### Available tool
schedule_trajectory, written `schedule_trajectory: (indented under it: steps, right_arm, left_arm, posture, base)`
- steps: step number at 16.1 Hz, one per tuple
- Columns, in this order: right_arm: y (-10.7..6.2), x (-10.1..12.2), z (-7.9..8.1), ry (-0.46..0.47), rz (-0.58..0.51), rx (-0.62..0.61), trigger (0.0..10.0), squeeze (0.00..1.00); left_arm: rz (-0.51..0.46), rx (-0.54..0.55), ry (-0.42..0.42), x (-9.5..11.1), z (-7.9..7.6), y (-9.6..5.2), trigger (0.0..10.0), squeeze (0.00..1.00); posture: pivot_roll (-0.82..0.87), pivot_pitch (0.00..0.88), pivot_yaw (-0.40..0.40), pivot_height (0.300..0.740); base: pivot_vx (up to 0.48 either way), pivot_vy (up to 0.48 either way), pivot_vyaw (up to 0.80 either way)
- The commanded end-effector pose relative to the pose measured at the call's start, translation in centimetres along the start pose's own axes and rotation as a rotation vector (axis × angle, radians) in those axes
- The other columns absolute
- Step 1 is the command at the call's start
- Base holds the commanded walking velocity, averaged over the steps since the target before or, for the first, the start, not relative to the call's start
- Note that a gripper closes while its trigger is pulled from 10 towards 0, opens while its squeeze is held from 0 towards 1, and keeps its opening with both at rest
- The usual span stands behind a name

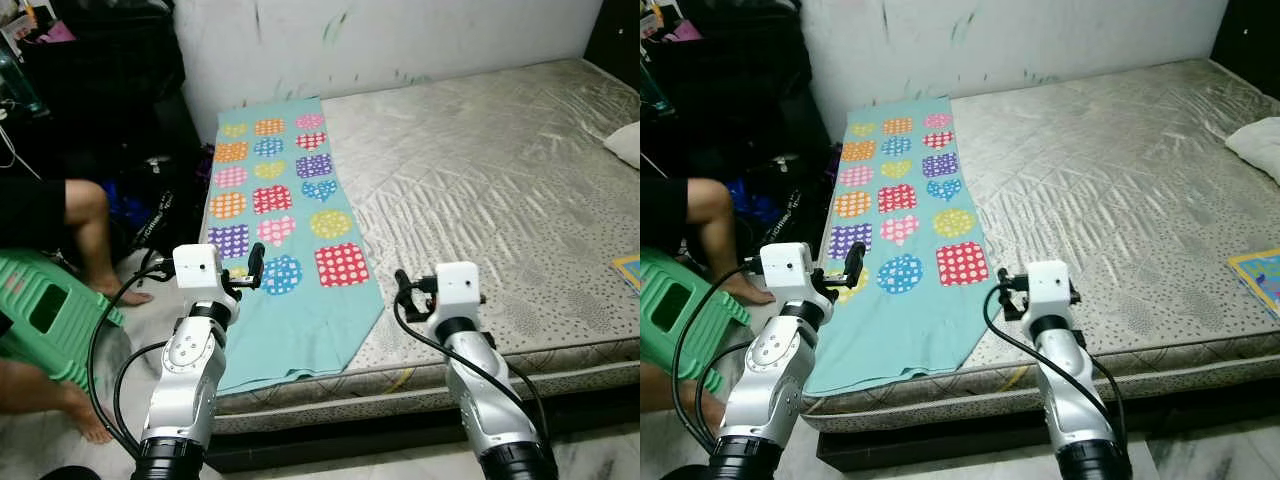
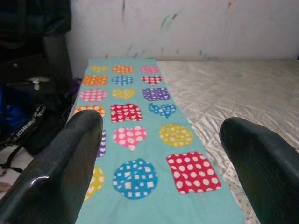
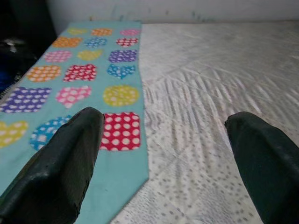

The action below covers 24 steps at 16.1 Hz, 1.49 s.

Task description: Clean up the room

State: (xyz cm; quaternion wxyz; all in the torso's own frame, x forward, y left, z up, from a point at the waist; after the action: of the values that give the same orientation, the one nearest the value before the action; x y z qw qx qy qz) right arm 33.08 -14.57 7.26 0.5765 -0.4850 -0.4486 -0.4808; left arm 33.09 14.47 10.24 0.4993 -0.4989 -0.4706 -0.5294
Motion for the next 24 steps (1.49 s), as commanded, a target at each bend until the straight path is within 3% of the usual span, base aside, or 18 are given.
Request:
schedule_trajectory:
  steps: [1, 4, 8, 10, 14, 17, 22, 23, 24]
  right_arm:
    - [0.3, 1.1, 1.2, -0.001, -0.045, 0.062, 10.0, 0.0]
    - [0.0, 3.2, 0.2, -0.015, -0.167, 0.033, 10.0, 0.0]
    - [-1.2, 3.9, -3.7, -0.107, -0.202, -0.182, 10.0, 0.0]
    - [-2.0, 3.8, -5.7, -0.09, -0.192, -0.193, 10.0, 0.0]
    - [-3.3, 2.5, -6.2, -0.076, -0.123, -0.128, 10.0, 0.0]
    - [-3.6, 2.7, -5.5, -0.067, -0.115, -0.095, 10.0, 0.0]
    - [-4.2, 2.4, -6.2, -0.046, -0.085, -0.118, 10.0, 0.0]
    - [-4.2, 2.4, -6.1, -0.046, -0.084, -0.116, 10.0, 0.0]
    - [-4.0, 2.3, -5.8, -0.046, -0.079, -0.103, 10.0, 0.0]
  left_arm:
    - [0.005, 0.045, 0.006, -0.4, 1.1, -0.2, 10.0, 0.0]
    - [-0.02, 0.111, 0.005, -0.7, 2.5, -1.8, 10.0, 0.0]
    - [-0.039, 0.219, 0.066, -0.3, 4.4, -4.5, 10.0, 0.0]
    - [-0.036, 0.258, 0.096, -0.1, 5.7, -6.5, 10.0, 0.0]
    - [0.027, 0.294, 0.123, -1.3, 7.6, -8.8, 10.0, 0.0]
    - [0.041, 0.276, 0.093, -1.2, 6.4, -8.4, 10.0, 0.0]
    - [0.089, 0.217, -0.002, -2.0, 5.1, -7.9, 10.0, 0.0]
    - [0.087, 0.147, -0.05, -2.1, 4.2, -7.6, 10.0, 0.0]
    - [0.06, -0.002, -0.087, -1.6, 2.0, -7.1, 10.0, 0.0]
  posture:
    - [-0.13, 0.0, 0.1, 0.74]
    - [-0.11, 0.0, 0.061, 0.74]
    - [-0.09, 0.0, 0.03, 0.74]
    - [-0.06, 0.0, 0.025, 0.74]
    - [-0.04, 0.0, 0.014, 0.74]
    - [-0.06, 0.0, 0.018, 0.74]
    - [-0.07, 0.0, 0.021, 0.74]
    - [-0.07, 0.0, 0.018, 0.74]
    - [-0.07, 0.0, 0.015, 0.74]
  base:
    - [0.0, 0.0, 0.0]
    - [0.0, 0.0, 0.0]
    - [0.0, 0.0, 0.0]
    - [0.0, 0.0, 0.0]
    - [0.0, 0.0, 0.0]
    - [0.0, 0.0, 0.0]
    - [0.0, 0.0, -0.17]
    - [0.0, 0.0, 0.0]
    - [0.0, 0.0, 0.0]
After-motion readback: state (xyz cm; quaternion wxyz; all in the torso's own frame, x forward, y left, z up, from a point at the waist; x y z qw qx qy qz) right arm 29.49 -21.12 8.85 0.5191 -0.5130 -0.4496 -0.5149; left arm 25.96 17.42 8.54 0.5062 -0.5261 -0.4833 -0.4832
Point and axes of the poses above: a point about 5 cm out from each wrist's last joint towards the gripper, its own y axis pointing out of the wrist towards the gripper, its own x axis along the axis of the wrist's last joint, z = x × y, the point moved 3 cm from there along y, pointing out of the wrist towards the gripper, and after that the axes turned 12 degrees about y, right-handed, at the moved point
